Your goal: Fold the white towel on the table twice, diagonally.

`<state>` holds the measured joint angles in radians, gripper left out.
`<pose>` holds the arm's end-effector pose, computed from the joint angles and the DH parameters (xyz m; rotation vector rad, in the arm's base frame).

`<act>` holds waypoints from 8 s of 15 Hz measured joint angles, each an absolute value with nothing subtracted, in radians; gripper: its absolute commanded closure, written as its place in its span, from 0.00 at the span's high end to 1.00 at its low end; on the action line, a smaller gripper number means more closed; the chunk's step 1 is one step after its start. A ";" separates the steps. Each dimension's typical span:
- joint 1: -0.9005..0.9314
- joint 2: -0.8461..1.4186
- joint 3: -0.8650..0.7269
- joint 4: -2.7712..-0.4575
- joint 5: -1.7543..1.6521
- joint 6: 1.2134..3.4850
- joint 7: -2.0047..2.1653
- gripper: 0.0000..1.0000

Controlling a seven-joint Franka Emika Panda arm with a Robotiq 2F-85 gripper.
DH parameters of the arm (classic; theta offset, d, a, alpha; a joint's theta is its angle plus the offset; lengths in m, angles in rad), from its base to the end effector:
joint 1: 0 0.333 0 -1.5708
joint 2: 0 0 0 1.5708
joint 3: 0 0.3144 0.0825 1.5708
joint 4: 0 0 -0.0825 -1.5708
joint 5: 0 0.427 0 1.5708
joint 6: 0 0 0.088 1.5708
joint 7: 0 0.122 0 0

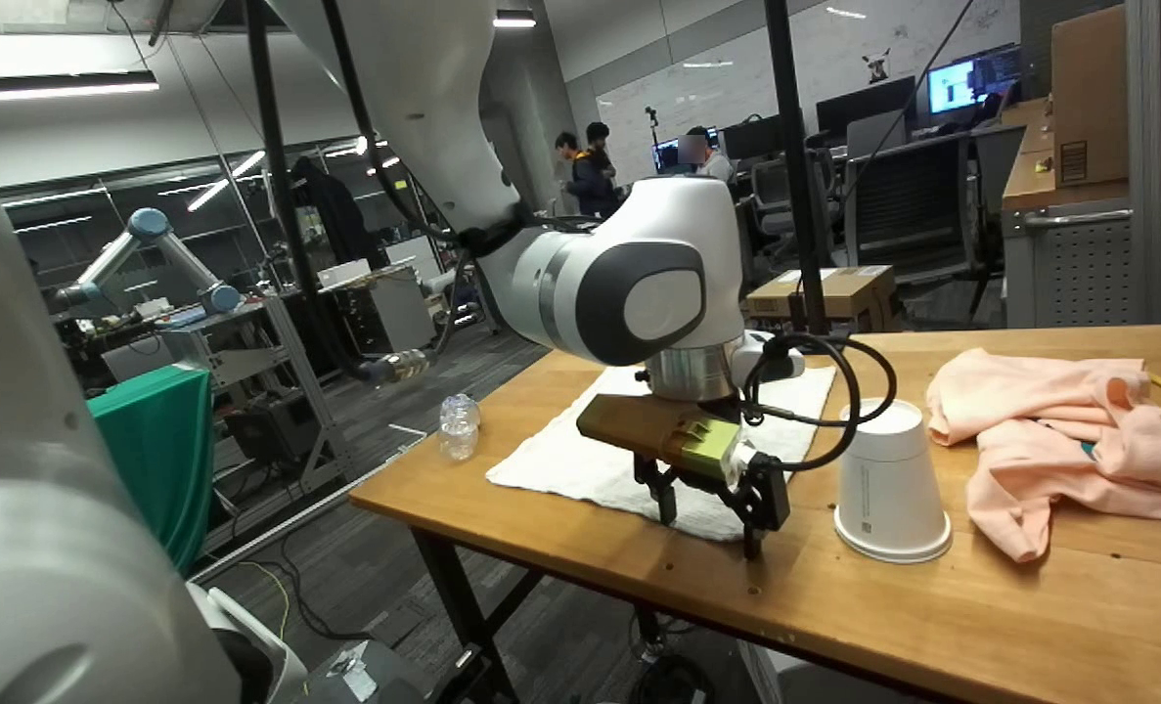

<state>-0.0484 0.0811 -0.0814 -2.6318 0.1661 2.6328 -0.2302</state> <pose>0.4338 -0.0606 0.1570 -3.0576 0.0733 0.1004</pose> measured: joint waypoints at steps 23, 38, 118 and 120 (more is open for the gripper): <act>-0.049 0.104 -0.071 -2.567 0.175 2.594 -0.202 0.99; -0.055 0.131 -0.067 -2.543 0.170 2.574 -0.188 0.24; 0.092 0.583 -0.030 -1.556 -0.136 2.365 0.201 1.00; 0.096 0.614 -0.029 -1.540 -0.136 2.366 0.201 1.00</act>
<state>0.0958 0.6145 -0.0293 -1.5395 -0.1355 2.3658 0.2010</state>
